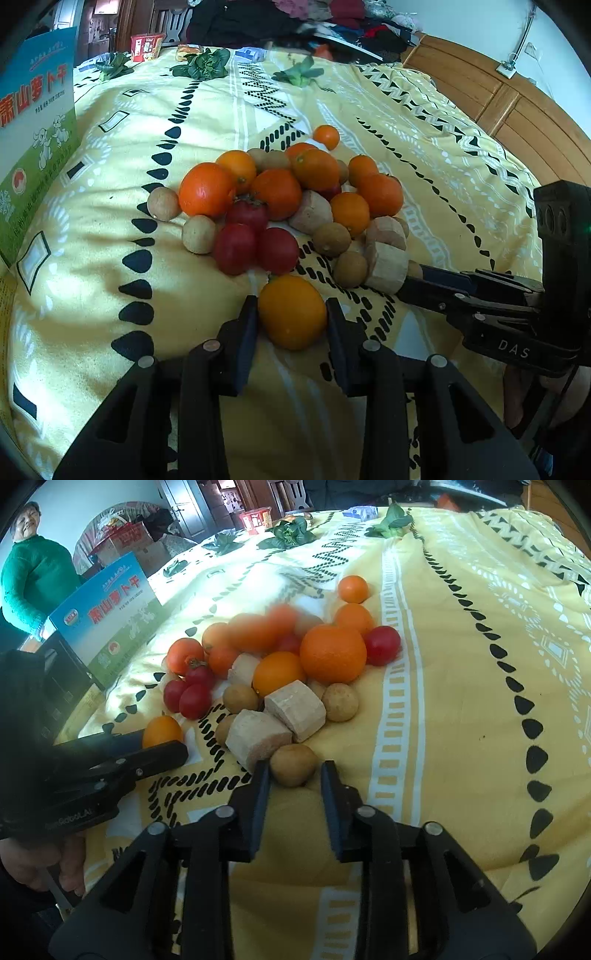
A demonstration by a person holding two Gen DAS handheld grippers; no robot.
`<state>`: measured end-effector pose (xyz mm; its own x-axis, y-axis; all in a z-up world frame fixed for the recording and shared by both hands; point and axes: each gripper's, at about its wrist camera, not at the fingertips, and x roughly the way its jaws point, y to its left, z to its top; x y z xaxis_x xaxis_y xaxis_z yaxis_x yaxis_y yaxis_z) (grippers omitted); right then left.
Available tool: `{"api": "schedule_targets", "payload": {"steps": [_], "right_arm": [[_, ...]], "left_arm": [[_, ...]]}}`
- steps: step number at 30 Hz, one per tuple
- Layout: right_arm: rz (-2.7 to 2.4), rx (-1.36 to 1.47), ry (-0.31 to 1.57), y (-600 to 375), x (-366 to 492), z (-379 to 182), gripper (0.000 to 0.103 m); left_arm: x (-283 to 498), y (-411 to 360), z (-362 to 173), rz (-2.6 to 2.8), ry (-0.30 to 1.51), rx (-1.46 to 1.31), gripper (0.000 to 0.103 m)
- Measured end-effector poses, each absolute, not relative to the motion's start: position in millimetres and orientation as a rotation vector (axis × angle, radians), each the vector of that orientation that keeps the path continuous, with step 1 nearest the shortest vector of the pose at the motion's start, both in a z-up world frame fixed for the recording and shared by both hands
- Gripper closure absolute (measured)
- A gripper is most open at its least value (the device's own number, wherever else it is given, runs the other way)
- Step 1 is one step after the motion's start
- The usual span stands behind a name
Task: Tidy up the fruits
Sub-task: 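Grasp an orange with the left tool while the right tool hovers over the pile, then grasp a small brown round fruit with the right tool while the left tool carries the orange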
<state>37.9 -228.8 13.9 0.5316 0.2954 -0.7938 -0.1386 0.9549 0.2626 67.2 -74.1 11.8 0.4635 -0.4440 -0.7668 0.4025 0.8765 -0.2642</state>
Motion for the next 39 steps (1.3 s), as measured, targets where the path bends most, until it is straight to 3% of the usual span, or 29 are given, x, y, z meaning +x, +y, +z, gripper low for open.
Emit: {"api": "schedule_targets", "payload": {"steps": [4,6,8,10,12,16,21,31,39], "right_arm": [[0.288,0.166,0.97,-228.2,43.7,13.2,0.066],[0.307,0.167,0.968,-227.0,46.2,12.9,0.055],[0.316,0.142,0.97,-223.1,49.3,11.7,0.055],[0.309,0.131,0.973,-221.9,50.1,10.7,0.057],[0.29,0.122,0.976,-222.4,48.3,11.6,0.077],[0.27,0.142,0.946,-226.6,39.3,24.6,0.077],[0.282,0.168,0.878,-215.5,22.0,64.0,0.077],[0.548,0.076,0.714,-77.6,-4.9,182.8,0.077],[0.801,-0.023,0.669,71.2,-29.2,228.4,0.077]], "left_arm": [[67.8,-72.4,10.8,-0.529,0.958,-0.061,0.067],[68.6,-72.0,9.6,-0.534,0.96,-0.068,0.067],[68.3,-72.4,9.2,-0.535,0.958,-0.067,0.067],[68.6,-72.6,9.4,-0.534,0.957,-0.067,0.067],[68.0,-72.8,10.9,-0.529,0.953,-0.06,0.067],[60.0,-68.9,26.9,-0.511,0.913,-0.06,0.067],[36.2,-40.6,85.3,-0.485,0.797,-0.078,0.067],[-37.1,146.9,211.6,-0.149,0.571,-0.209,0.067],[-98.7,304.0,233.2,0.165,0.538,-0.268,0.067]]}}
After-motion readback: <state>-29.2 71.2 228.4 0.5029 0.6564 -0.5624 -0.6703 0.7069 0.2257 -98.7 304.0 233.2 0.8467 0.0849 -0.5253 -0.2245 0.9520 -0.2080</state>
